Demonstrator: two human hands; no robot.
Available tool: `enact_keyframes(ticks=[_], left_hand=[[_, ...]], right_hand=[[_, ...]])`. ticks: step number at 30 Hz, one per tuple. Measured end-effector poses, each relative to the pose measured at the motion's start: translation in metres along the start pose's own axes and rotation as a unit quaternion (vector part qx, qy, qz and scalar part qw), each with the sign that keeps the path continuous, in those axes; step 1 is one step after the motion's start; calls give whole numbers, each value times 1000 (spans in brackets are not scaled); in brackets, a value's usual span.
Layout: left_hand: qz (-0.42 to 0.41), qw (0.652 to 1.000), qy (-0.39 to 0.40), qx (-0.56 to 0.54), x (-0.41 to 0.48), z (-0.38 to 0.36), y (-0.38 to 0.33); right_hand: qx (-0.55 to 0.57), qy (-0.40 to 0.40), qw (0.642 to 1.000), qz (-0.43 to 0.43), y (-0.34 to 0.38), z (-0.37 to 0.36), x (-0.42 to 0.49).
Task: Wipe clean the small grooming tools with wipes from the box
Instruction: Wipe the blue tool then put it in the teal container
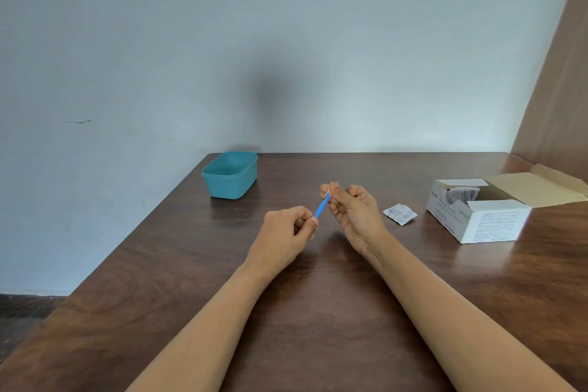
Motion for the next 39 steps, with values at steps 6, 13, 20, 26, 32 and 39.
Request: enact_keyframes(ticks=[6,13,20,26,32,39], left_hand=[[8,1000,5,-7,1,-2,3],[5,1000,6,-4,1,-3,3],[0,1000,1,-3,0,-2,2],[5,1000,6,-4,1,-3,3],[7,1000,6,-5,1,-3,3],[11,1000,9,-4,0,-3,3]], right_hand=[[49,-63,997,-3,-1,8,-1],[18,-80,997,5,-1,10,-1],[4,-35,999,24,2,5,0],[69,-94,993,13,-3,12,-1],[54,-114,992,19,-5,16,1],[39,-76,996,7,-4,12,1]])
Point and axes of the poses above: each hand's wrist, its own x-axis towards the middle knuckle, its own z-axis out of the back of the hand, y = z × x, the point moved 7 cm from there along x, towards the middle knuckle, and after that the axes turned 5 degrees about y, right-handed, at the moved point
